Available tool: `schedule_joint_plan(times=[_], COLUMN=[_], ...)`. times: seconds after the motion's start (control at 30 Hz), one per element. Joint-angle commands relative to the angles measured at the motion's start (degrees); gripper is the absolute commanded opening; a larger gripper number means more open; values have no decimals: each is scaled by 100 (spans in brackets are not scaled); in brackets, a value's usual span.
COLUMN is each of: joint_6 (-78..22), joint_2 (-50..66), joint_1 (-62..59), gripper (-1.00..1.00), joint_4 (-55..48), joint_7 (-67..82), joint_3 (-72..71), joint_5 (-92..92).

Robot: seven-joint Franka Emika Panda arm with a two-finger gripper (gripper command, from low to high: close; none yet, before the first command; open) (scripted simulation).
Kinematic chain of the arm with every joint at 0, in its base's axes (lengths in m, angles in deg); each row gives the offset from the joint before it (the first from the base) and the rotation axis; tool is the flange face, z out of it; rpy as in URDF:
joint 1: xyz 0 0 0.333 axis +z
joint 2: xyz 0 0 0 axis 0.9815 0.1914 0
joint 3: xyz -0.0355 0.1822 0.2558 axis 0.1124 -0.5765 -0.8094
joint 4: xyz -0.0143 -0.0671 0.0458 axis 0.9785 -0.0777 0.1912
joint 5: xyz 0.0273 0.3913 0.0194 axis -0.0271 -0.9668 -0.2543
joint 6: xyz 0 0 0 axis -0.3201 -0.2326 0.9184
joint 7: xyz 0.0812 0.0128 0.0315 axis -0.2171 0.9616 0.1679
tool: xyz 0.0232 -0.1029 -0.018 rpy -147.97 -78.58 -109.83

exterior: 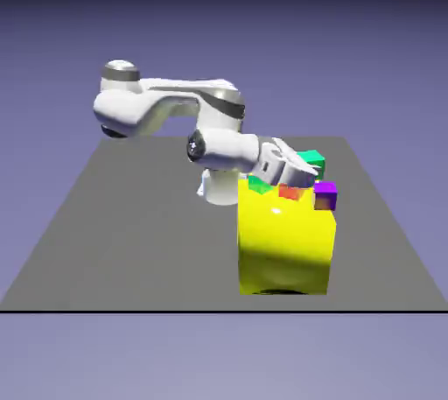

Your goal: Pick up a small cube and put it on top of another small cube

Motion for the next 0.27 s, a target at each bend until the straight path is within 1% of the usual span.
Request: schedule_joint_plan(times=[0.0, 0.03, 0.07, 0.1, 0.2, 0.23], joint_6=[256, 367, 367, 367, -379, -491], joint_2=[7, 10, 10, 10, -10, -13], joint_1=[147, 213, 213, 213, -228, -294], gripper=[-100, -100, 100, 100, 100, 100], joint_4=[94, 136, 136, 136, -145, -187], joint_7=[27, 41, 41, 41, -47, -61], joint_3=[130, 188, 188, 188, -201, -259], joint_5=[65, 93, 93, 93, -94, -122])
